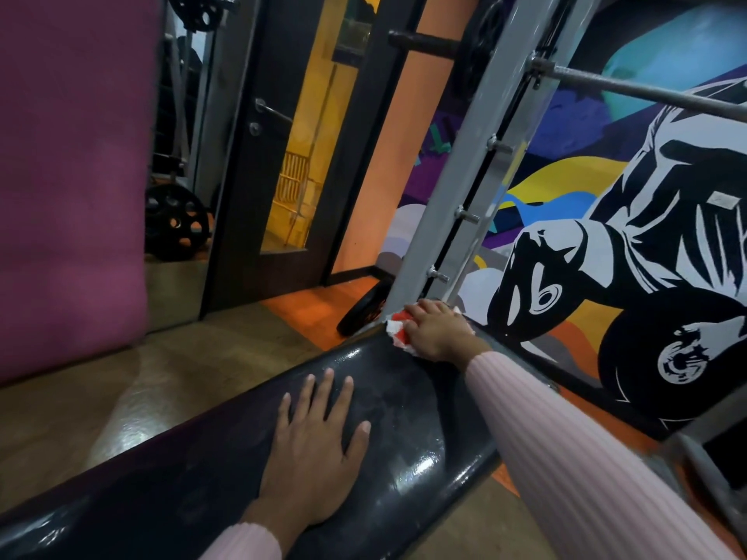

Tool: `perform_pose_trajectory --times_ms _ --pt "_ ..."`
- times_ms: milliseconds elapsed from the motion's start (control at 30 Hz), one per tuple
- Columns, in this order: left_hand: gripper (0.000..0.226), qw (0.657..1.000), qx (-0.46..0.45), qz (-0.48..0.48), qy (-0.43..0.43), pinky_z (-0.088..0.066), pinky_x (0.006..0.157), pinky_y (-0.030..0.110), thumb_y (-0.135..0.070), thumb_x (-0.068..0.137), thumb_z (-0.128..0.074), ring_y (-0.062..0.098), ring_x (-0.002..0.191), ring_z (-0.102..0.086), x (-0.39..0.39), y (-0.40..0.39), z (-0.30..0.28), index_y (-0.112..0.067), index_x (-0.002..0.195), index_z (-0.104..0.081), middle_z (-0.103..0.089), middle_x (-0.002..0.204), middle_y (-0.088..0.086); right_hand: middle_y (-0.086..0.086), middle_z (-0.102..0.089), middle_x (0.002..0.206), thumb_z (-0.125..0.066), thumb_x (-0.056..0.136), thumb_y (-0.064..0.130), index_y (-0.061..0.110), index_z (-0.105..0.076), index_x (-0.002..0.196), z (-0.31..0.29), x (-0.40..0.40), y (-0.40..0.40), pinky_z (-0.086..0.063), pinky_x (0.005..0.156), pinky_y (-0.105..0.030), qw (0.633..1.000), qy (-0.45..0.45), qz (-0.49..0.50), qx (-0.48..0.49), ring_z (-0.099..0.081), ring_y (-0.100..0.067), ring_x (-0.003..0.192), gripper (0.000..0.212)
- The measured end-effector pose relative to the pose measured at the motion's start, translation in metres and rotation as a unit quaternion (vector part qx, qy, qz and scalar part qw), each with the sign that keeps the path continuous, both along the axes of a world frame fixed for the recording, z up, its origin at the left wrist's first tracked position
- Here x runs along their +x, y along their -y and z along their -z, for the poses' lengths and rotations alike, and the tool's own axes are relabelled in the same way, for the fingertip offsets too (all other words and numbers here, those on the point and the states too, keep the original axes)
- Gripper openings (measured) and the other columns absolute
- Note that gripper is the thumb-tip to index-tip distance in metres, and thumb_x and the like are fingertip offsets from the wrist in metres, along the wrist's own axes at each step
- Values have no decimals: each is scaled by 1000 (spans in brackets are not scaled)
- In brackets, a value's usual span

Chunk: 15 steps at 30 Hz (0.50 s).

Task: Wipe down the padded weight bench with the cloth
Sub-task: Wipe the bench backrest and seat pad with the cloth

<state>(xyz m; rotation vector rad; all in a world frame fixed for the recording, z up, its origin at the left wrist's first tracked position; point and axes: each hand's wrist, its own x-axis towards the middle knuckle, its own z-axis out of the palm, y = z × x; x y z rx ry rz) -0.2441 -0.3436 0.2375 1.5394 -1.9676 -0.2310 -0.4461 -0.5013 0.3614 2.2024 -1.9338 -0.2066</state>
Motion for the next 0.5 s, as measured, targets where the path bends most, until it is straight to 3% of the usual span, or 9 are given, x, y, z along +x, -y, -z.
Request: perform_pose_trajectory --times_ms 133,267,400,500 --pt "83 1000 1 -3 -2 10 115 40 -68 72 21 13 141 19 0 -1 -4 -34 146 10 15 156 -5 0 -29 156 -21 92 59 30 -31 147 -4 -14 -33 -18 118 -48 991 41 -129 -2 -22 -22 145 64" --pt "76 1000 3 -2 6 12 114 39 -67 79 14 13 141 21 1 -3 -6 -33 147 12 18 156 -6 -2 -33 153 -35 99 38 28 -40 143 -11 -38 -15 -24 116 -43 993 107 -54 -13 -30 -24 141 45" --pt "75 1000 7 -2 6 10 116 41 -64 79 10 12 141 21 1 -1 -2 -34 148 11 17 156 -7 -5 -31 153 -37 92 42 29 -38 143 -7 -3 7 -20 115 -51 997 66 29 2 -24 -31 141 53" --pt "74 1000 2 -5 8 8 116 42 -64 81 8 13 142 20 1 0 -1 -33 148 11 17 157 -6 -2 -26 157 -23 92 52 30 -30 147 2 11 -7 -15 116 -52 998 -12 -63 23 -19 -28 145 60"
